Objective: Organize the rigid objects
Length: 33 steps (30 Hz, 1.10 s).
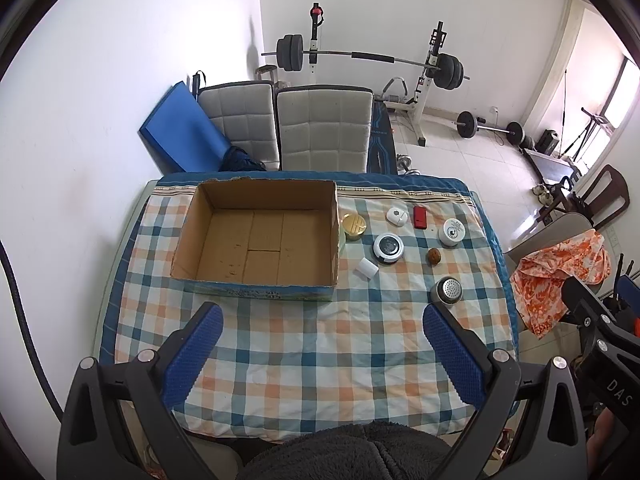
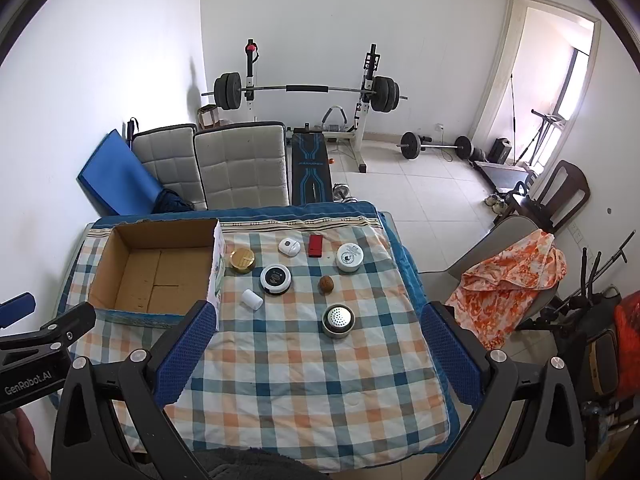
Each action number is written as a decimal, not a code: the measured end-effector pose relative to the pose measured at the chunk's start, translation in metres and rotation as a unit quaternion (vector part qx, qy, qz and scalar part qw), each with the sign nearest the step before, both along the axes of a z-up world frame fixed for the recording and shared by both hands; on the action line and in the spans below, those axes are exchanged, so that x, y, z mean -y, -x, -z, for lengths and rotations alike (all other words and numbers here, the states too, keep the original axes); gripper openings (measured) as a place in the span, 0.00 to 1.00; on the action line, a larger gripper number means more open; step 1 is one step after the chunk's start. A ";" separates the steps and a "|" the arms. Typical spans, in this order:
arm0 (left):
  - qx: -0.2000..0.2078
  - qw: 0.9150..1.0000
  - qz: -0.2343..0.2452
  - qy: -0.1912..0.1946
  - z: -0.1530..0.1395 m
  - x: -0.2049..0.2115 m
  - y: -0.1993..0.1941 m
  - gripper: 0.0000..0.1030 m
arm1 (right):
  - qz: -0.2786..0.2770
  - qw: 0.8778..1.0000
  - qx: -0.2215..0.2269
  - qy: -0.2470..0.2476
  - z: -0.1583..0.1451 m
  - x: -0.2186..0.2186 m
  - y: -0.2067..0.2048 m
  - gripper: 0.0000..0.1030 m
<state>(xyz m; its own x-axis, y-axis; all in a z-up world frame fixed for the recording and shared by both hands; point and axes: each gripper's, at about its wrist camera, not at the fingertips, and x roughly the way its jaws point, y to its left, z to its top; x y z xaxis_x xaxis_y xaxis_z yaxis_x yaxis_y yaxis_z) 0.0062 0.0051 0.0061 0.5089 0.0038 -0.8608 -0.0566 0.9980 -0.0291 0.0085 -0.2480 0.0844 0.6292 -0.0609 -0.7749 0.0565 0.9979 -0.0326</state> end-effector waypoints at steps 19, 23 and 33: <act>0.006 1.000 0.000 0.001 -0.014 -0.003 0.001 1.00 | 0.003 1.000 0.010 0.002 -0.010 -0.001 0.001 1.00; 0.008 1.000 0.000 0.001 -0.015 -0.003 0.002 1.00 | 0.002 1.000 0.010 0.001 -0.013 -0.003 0.000 1.00; 0.009 1.000 0.000 -0.001 -0.014 -0.002 0.003 1.00 | 0.001 1.000 0.012 0.000 -0.016 -0.005 0.001 1.00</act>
<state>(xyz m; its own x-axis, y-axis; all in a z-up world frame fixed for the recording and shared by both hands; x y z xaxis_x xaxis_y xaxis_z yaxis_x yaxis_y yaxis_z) 0.0029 0.0073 0.0201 0.5251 0.0042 -0.8511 -0.0551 0.9981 -0.0290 0.0072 -0.2426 0.1007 0.6471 -0.0612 -0.7600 0.0587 0.9978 -0.0304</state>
